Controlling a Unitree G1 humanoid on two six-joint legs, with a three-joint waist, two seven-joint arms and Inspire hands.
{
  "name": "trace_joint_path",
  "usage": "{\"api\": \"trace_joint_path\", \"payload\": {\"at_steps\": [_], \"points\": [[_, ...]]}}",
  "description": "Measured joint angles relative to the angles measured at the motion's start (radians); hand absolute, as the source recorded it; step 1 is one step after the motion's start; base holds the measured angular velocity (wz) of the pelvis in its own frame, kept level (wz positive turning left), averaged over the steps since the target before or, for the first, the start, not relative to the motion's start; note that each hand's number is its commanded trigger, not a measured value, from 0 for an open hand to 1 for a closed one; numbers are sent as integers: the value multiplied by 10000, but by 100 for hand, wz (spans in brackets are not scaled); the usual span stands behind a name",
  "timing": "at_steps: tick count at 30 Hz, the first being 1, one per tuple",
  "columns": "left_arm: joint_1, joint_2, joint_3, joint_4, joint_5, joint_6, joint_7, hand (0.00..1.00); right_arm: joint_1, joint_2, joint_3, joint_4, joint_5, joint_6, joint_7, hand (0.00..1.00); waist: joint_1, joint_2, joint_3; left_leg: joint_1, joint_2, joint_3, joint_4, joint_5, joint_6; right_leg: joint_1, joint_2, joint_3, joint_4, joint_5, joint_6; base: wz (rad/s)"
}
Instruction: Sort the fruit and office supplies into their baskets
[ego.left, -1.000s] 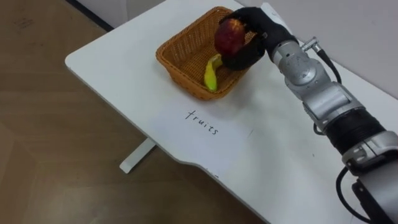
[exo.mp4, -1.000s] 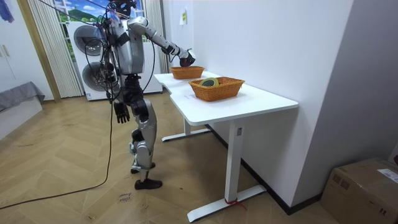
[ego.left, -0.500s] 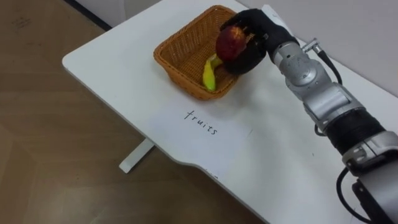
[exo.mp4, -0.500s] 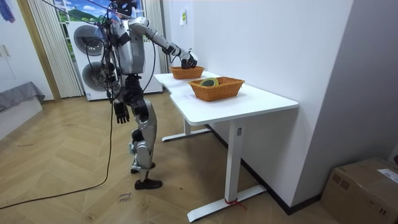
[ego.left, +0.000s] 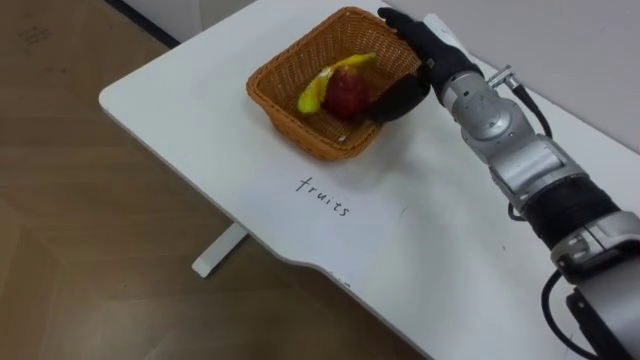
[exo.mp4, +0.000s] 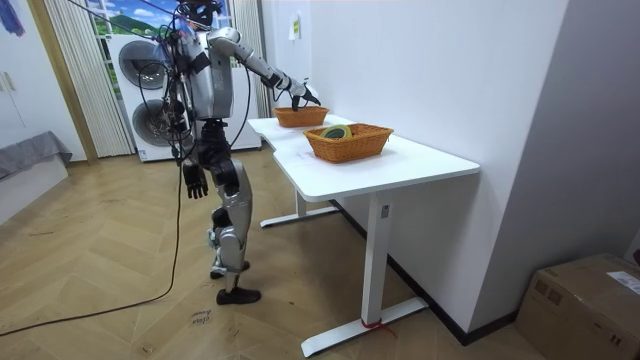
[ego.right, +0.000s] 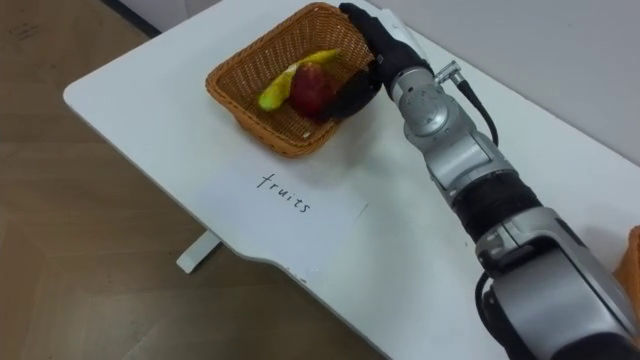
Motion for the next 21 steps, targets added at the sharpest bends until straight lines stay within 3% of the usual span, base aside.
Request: {"api": "trace_joint_path", "payload": {"at_steps": [21], "points": [[-8,-33,308,106,3,1,94,0,0,-11,-1,-1,5,-2,186,0,-11,1,0,10,2,-2,-11,-1,1,1,-2,5,-6,0,0,0]]}}
